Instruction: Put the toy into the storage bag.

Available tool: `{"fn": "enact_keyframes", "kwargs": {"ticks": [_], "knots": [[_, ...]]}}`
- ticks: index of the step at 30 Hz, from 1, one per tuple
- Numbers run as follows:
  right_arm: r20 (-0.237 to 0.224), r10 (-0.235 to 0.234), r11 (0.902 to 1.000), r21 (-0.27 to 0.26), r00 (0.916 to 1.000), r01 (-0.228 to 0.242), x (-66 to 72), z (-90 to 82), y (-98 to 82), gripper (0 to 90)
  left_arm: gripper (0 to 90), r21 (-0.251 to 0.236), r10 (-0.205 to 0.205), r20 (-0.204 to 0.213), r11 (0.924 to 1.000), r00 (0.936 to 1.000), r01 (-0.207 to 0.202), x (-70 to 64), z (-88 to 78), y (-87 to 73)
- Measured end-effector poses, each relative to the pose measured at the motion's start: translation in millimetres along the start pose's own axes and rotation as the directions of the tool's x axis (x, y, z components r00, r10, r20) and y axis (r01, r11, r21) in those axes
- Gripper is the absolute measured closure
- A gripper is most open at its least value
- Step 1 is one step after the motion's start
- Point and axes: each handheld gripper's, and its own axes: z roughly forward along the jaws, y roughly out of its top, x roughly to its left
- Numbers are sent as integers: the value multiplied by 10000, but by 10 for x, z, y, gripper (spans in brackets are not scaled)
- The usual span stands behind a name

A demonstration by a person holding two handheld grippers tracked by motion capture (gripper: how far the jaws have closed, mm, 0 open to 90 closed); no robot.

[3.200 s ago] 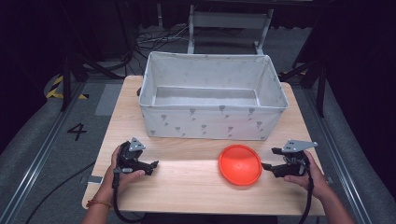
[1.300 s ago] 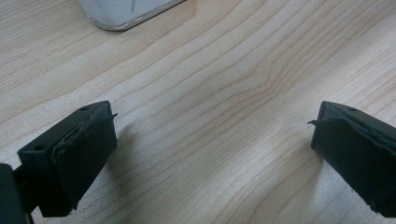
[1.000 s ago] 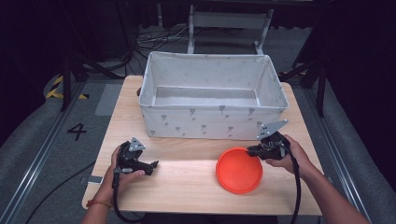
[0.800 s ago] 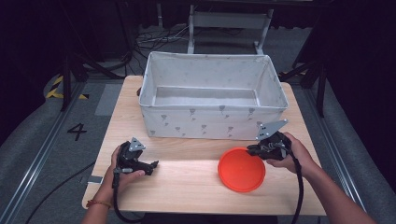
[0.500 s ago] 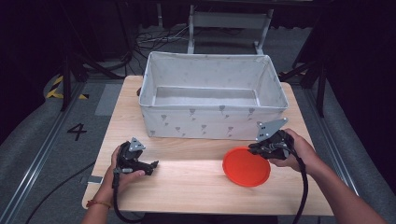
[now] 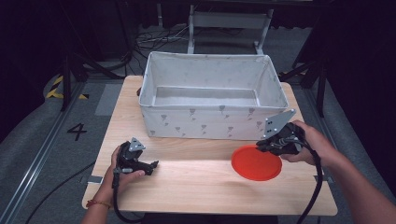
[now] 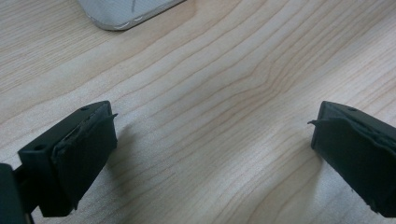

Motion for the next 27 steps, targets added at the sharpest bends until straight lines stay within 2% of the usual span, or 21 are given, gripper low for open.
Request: {"fn": "enact_keyframes", "kwargs": {"ticks": [6, 11, 27], "knots": [[100, 106, 9997, -211, 9999, -104, -36, -193, -7, 828, 5, 2, 1, -2, 10000, 10000, -1, 0, 0, 0], [223, 1, 9993, -383, 9998, 7, -49, -327, 10, 828, 5, -2, 2, -4, 10000, 10000, -2, 0, 0, 0], [805, 0, 9979, -641, 9968, 52, -153, -723, 222, 828, 5, -2, -4, -2, 10000, 10000, 4, -1, 0, 0]]}}
